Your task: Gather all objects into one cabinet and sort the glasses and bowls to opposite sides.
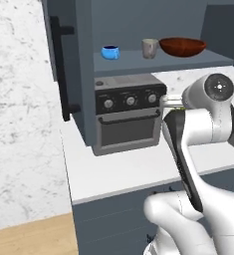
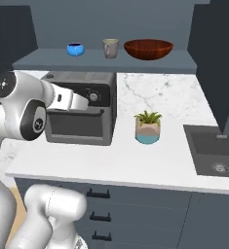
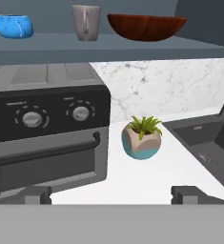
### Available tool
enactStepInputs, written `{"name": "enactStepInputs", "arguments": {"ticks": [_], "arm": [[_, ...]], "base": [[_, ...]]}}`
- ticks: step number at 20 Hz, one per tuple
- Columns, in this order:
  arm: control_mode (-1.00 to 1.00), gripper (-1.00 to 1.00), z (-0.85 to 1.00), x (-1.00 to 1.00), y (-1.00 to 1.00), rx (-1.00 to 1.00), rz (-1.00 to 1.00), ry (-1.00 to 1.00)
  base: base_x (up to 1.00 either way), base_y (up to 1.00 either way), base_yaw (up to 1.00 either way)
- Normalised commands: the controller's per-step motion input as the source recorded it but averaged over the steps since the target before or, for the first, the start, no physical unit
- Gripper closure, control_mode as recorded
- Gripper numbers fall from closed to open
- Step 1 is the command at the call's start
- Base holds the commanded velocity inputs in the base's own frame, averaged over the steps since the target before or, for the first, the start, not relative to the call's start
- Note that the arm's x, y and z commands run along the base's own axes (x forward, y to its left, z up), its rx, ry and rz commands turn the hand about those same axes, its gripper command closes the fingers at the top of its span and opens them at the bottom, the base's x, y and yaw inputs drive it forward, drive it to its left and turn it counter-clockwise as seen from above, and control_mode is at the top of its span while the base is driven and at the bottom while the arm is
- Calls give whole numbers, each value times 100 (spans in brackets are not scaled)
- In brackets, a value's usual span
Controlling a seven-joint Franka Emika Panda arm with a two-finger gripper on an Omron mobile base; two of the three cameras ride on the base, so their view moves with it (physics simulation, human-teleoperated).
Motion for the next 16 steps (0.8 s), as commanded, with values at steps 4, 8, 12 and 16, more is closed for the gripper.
{"name": "enactStepInputs", "arguments": {"ticks": [4,8,12,16], "arm": [[100,-100,0,0,0,0,0,0],[100,-100,0,0,0,0,0,0],[100,-100,0,0,0,0,0,0],[100,-100,0,0,0,0,0,0]], "base": [[-39,-20,-42],[-36,-27,-53],[-35,-23,-60],[-29,-21,-64]]}}
